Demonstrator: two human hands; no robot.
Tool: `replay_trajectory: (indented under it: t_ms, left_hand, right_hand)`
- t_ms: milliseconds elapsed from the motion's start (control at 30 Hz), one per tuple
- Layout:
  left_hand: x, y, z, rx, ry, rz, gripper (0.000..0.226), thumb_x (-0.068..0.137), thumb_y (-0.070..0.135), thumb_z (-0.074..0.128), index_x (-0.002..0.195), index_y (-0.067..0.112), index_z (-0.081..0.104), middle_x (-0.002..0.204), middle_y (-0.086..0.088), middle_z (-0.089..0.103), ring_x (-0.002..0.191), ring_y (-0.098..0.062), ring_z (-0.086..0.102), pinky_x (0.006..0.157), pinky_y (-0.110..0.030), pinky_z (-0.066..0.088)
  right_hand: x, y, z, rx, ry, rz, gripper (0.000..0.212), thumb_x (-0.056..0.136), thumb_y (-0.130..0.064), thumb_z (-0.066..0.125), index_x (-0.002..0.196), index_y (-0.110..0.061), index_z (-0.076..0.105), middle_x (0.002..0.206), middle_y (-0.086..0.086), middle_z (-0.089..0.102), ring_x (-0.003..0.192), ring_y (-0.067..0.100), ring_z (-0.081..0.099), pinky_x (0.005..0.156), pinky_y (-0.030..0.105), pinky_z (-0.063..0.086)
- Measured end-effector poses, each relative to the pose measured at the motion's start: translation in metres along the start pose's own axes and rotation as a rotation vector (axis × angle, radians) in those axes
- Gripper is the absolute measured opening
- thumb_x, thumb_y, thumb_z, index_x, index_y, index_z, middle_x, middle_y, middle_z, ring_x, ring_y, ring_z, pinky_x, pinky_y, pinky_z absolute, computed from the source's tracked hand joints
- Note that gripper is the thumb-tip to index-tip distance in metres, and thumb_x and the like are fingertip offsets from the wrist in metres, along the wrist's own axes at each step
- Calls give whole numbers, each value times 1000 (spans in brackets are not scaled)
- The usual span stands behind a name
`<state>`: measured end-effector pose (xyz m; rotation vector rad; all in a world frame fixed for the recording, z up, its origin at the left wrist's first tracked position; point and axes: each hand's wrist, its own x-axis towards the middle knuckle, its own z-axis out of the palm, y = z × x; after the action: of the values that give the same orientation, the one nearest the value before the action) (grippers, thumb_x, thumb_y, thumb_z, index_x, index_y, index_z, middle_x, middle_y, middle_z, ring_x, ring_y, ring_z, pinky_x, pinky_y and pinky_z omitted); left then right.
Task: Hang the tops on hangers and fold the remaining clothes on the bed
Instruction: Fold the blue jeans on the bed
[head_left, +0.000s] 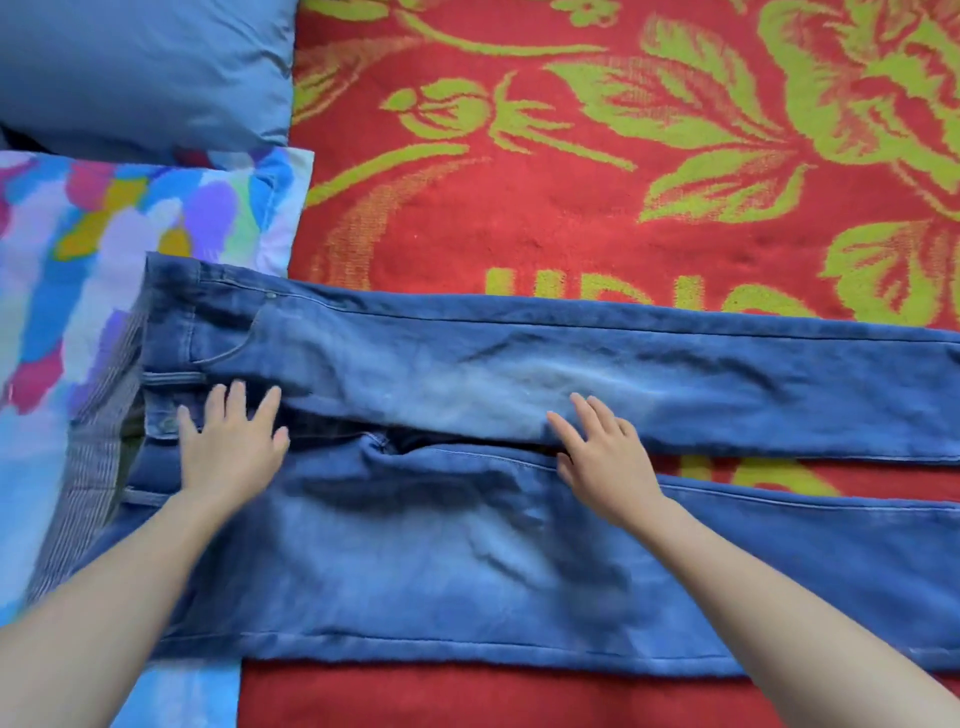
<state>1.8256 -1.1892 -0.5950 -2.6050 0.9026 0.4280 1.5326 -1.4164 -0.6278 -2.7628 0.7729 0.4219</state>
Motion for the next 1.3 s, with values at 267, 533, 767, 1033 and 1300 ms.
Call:
replay_trajectory:
  t_ms: [267, 533, 767, 1033, 1300]
  left_hand:
    - [73, -93, -47, -247, 119, -51, 67, 92, 27, 55, 148, 16, 22, 152, -22, 16, 136, -38, 20, 106, -52, 22]
    - [149, -92, -65, -1036, 102, -225, 90, 83, 27, 70, 150, 14, 11, 151, -14, 29, 135, -32, 32, 107, -39, 30]
    - [147, -115, -72, -1503, 175, 32, 26, 78, -7, 66, 95, 13, 71, 62, 20, 64, 59, 9, 57, 71, -13, 48]
    - [58, -196, -97, -1735, -100, 516, 37, 39, 49, 86, 69, 31, 76, 69, 14, 70, 67, 4, 63, 68, -8, 49]
    - [8, -253, -61, -1784, -182, 419, 50, 26, 45, 93, 66, 21, 76, 75, 0, 73, 75, -10, 70, 75, -19, 54]
  right_hand:
    - [64, -115, -18, -25, -386, 257, 40, 96, -33, 36, 132, -15, 39, 143, 17, 27, 129, 32, 30, 98, 39, 33]
    - [79, -141, -25, -88, -407, 105, 57, 96, -29, 39, 147, -29, 15, 155, 4, 4, 138, 27, 15, 96, 37, 33]
    - [90, -152, -30, -17, -293, 208, 60, 94, -24, 43, 149, -27, 17, 154, 7, 18, 138, 28, 23, 102, 38, 34]
    - [127, -160, -87, -48, 357, 227, 102, 56, -21, 86, 143, -12, 35, 143, 27, 36, 133, 44, 34, 101, 57, 31]
    - [62, -133, -87, -174, 191, -15, 12, 72, -19, 49, 66, -8, 52, 56, 8, 55, 52, 33, 55, 48, 31, 28]
